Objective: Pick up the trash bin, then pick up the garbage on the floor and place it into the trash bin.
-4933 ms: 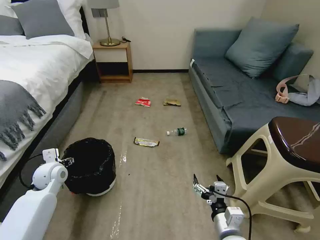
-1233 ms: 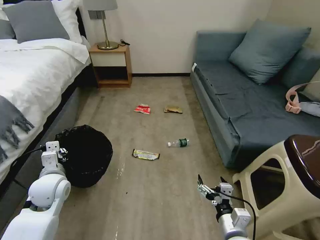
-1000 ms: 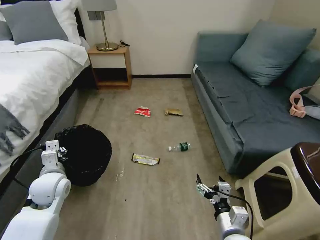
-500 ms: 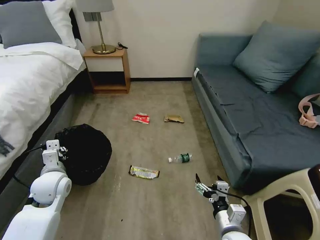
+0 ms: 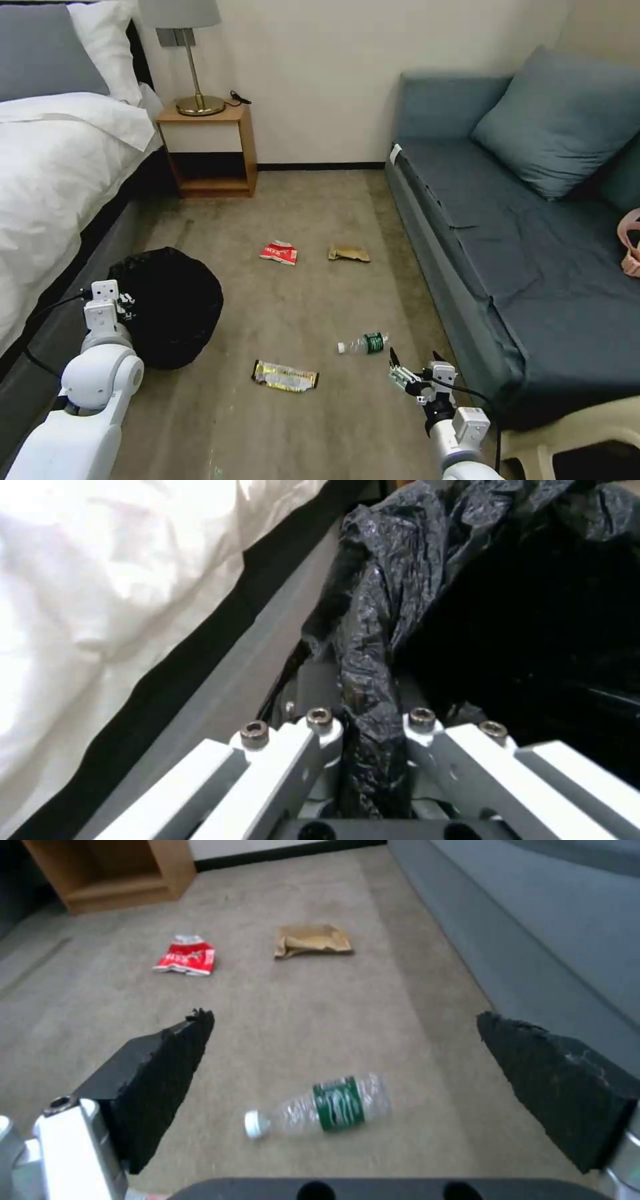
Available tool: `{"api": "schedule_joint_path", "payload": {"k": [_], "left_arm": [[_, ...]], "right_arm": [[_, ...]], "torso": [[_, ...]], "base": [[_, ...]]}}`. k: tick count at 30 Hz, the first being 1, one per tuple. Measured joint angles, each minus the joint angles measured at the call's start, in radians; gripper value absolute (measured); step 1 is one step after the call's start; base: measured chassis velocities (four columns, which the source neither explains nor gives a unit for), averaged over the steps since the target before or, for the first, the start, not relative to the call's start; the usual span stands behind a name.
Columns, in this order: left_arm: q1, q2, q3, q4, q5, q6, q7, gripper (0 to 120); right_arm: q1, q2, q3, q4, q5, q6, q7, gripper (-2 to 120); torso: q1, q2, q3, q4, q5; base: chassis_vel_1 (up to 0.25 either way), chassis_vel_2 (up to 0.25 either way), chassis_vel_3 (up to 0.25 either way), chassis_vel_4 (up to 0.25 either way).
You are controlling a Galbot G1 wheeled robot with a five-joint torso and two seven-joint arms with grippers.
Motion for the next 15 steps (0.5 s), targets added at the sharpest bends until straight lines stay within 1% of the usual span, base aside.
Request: {"api": "schedule_joint_path", "payload": {"k": [10,12,13,15], "left_arm": [[0.018,-0.008,-0.002,-0.011,0.002,-0.016,0.0,4],[0.028,-0.009,-0.006,-0.011,0.003,-0.023,0.0,4],[0.028,-0.009,-0.006,-0.011,0.003,-0.023,0.0,4],[0.037,-0.009,-0.012,-0.01,0.005,-0.031,0.0,4]], "right_arm": [[0.006,-0.016,-0.027,-0.023,-0.02,0.013,-0.042,100],[0.03,-0.041,-0.047,-0.039,-0.021,0.011,-0.057,100],[0.03,-0.041,-0.047,-0.039,-0.021,0.011,-0.057,100],[0.07,-0.08,-0.068,-0.058,-0.021,-0.004,-0.078,100]], "torso": [[0.0,0.0,0.0,-0.0002,-0.0001],[0.0,0.0,0.0,-0.0004,0.0],[0.0,0.0,0.0,-0.0004,0.0],[0.0,0.0,0.0,-0.0001,0.0]], "base": [[-0.153,0.159,0.156,-0.157],[-0.111,0.08,0.105,-0.108],[-0.087,0.08,0.105,-0.077],[-0.018,0.02,0.044,-0.038]]}}
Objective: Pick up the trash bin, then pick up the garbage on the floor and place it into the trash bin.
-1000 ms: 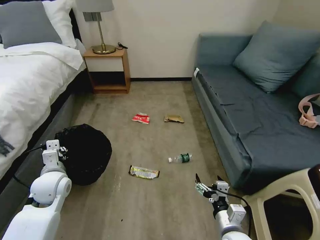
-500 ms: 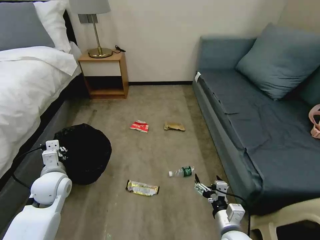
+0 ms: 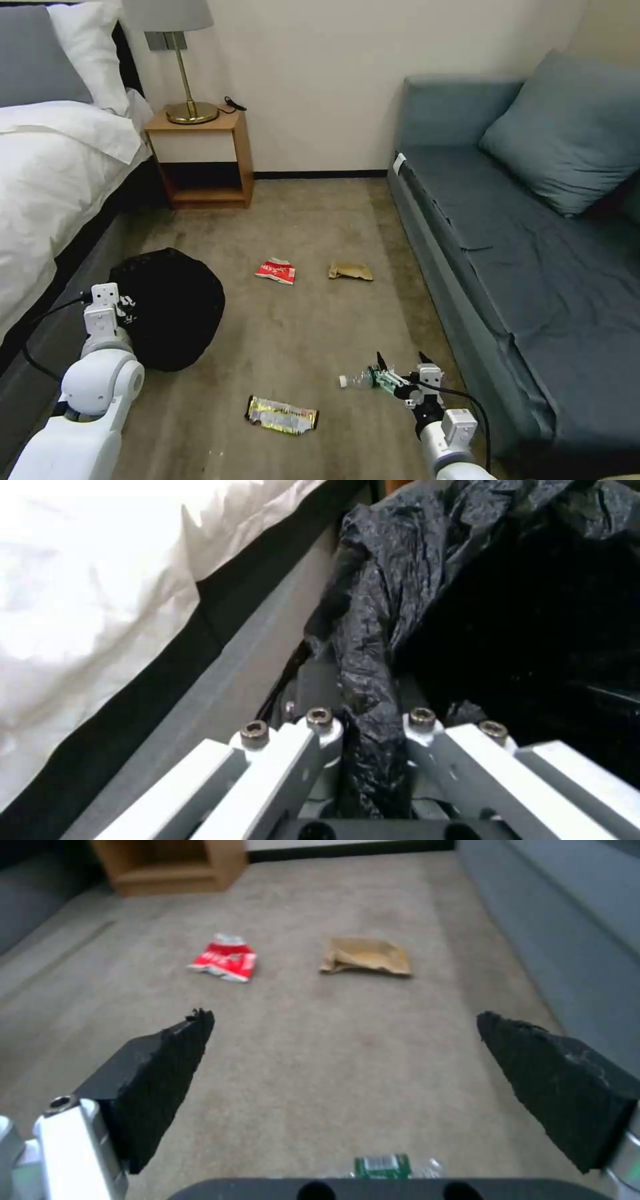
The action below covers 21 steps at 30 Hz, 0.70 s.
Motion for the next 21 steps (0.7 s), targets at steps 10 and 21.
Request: {"api": "schedule_joint_path", "payload": {"k": [10,21], "left_arm": [[0.026,-0.015,-0.014,0.011,0.044,-0.025,0.01,4],[0.056,-0.033,-0.033,0.012,0.13,-0.066,0.041,4]], "right_arm": [[0.263,-0.205,-0.252,-0.168,0.111,-0.077,-0.031,100],[0.681,-0.343,-0.628,-0.386,0.301,-0.08,-0.049,100]], "torso": [[0.0,0.0,0.0,0.0002,0.0002],[0.0,0.0,0.0,0.0002,-0.0005]], "base": [[0.0,0.0,0.0,0.0],[0.0,0.0,0.0,0.0]]}}
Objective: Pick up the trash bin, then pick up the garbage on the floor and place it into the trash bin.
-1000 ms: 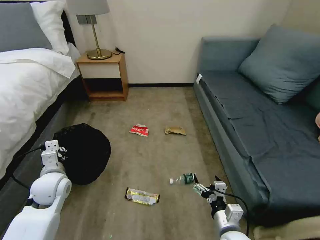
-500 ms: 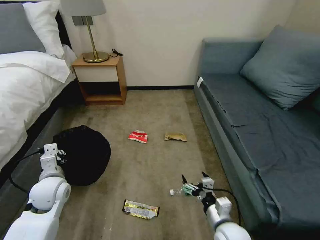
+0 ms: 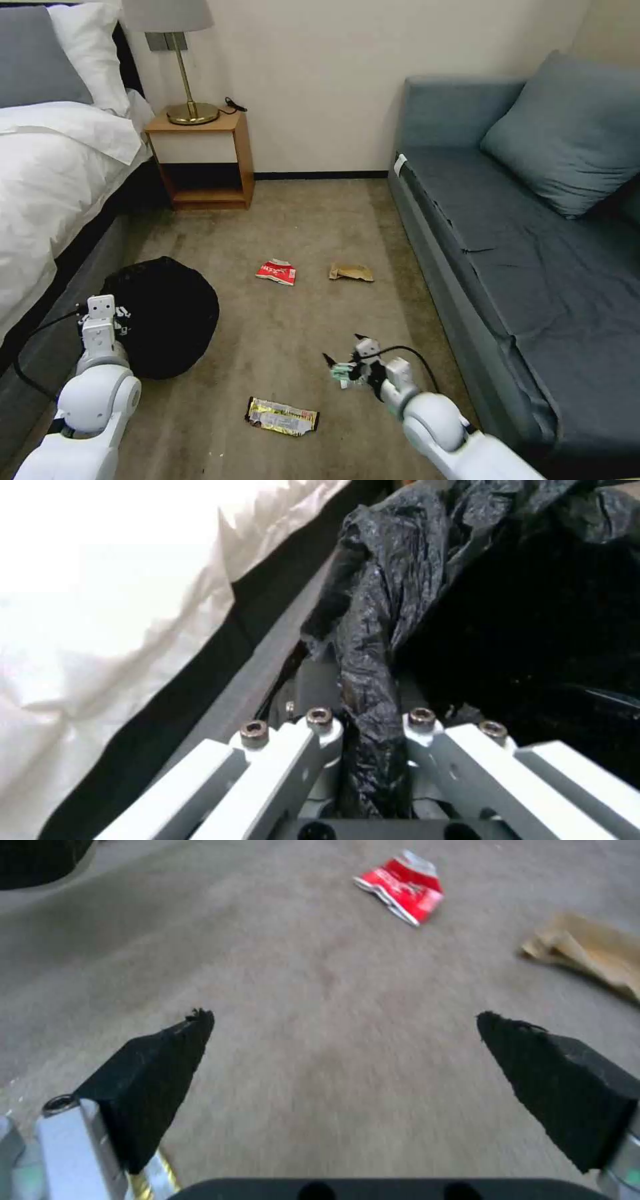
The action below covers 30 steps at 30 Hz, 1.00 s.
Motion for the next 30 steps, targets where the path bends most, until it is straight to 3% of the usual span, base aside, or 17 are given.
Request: {"api": "schedule_joint_path", "payload": {"k": [7,14,24,30], "left_arm": [[-0.005,-0.017,-0.008,0.007,0.019,-0.008,0.006,4],[-0.021,-0.013,0.003,0.019,0.031,-0.017,0.013,4],[0.002,-0.017,-0.002,0.018,0.044,-0.04,0.02,4],[0.018,-0.026,-0.003,0.006,0.044,-0.044,0.02,4]], "right_arm": [[0.277,0.107,-0.267,-0.177,0.059,-0.004,-0.056,100],[0.415,0.155,-0.514,-0.239,0.112,-0.055,-0.183,100],[0.483,0.148,-0.726,-0.249,0.134,-0.081,-0.239,100],[0.482,0.151,-0.75,-0.281,0.115,-0.079,-0.252,100]], "torso": [[0.0,0.0,0.0,0.0003,0.0008],[0.0,0.0,0.0,-0.0001,0.0001],[0.0,0.0,0.0,0.0,0.0003],[0.0,0.0,0.0,-0.0001,0.0004]], "base": [[0.0,0.0,0.0,0.0],[0.0,0.0,0.0,0.0],[0.0,0.0,0.0,0.0],[0.0,0.0,0.0,0.0]]}}
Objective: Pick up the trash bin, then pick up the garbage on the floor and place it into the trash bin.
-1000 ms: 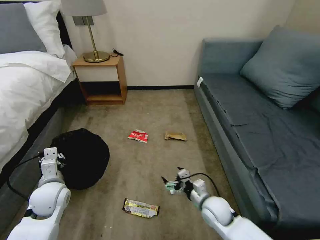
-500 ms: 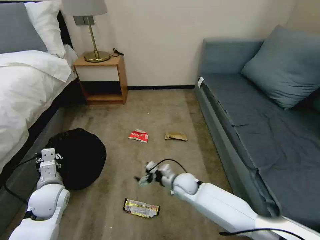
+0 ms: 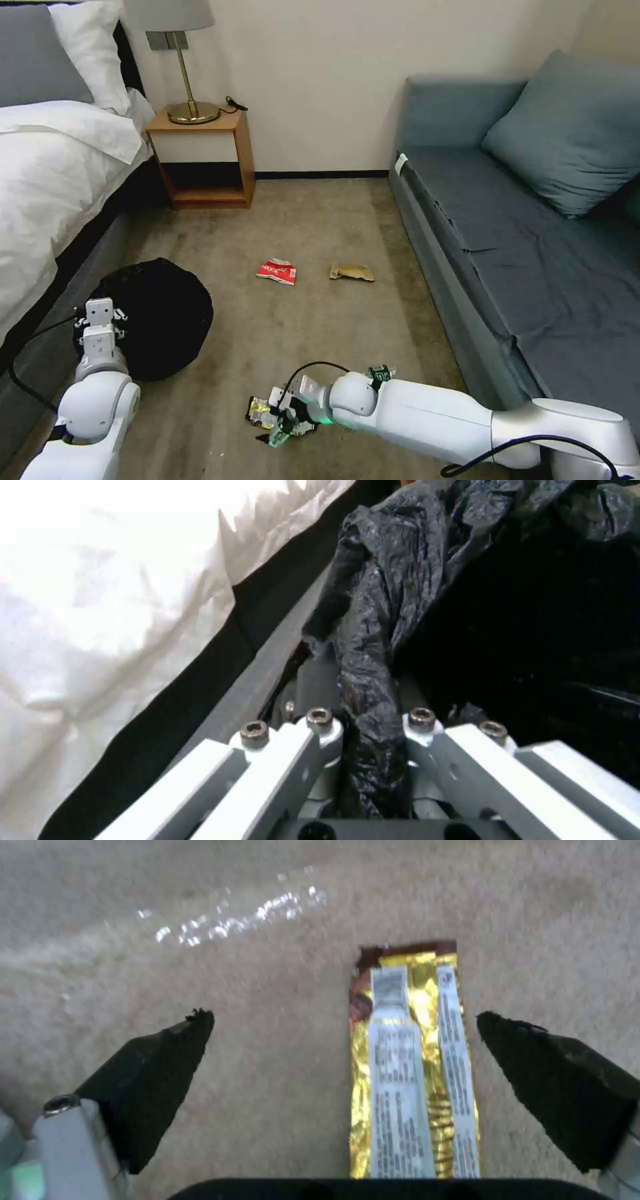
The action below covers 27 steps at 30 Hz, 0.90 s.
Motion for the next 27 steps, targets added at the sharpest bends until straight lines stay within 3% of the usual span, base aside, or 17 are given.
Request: {"api": "schedule_joint_path", "payload": {"k": [27], "left_arm": [[-0.004,-0.019,0.014,0.017,-0.007,-0.017,-0.002,4]], "right_arm": [[-0.034,0.047,0.032,-0.2,-0.083,0.023,-0.039,99]], "torso": [[0.0,0.0,0.0,0.0,0.0001]], "base": [[0.0,0.0,0.0,0.0]]}}
